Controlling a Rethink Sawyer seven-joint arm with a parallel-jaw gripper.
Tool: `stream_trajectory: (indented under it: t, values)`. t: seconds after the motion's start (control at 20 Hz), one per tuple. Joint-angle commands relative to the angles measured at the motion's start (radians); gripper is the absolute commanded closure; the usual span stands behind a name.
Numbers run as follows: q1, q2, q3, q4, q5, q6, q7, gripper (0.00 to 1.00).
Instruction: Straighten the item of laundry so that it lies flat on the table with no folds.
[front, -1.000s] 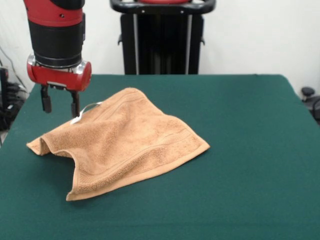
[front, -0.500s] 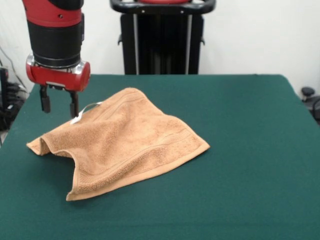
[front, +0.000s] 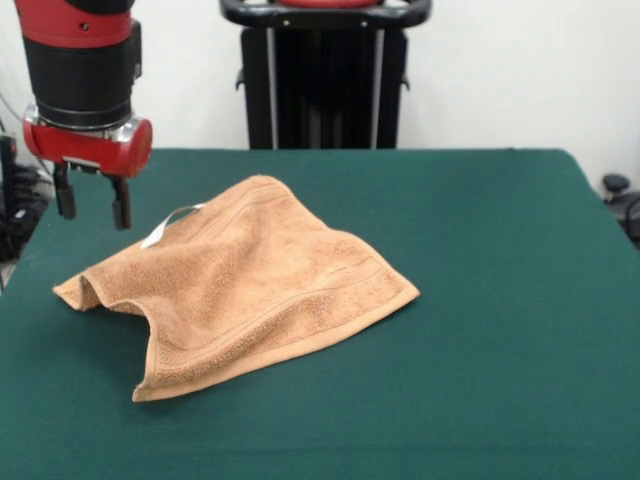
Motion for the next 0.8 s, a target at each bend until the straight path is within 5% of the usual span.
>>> stream_trajectory:
  t: [0.05, 0.8]
  values:
    - [0.012, 0.037, 0.103, 0.118, -0.013, 0.001, -0.063, 0.0]
    - [0.008, 0.008, 0.089, 0.15, -0.033, -0.001, -0.071, 0.0]
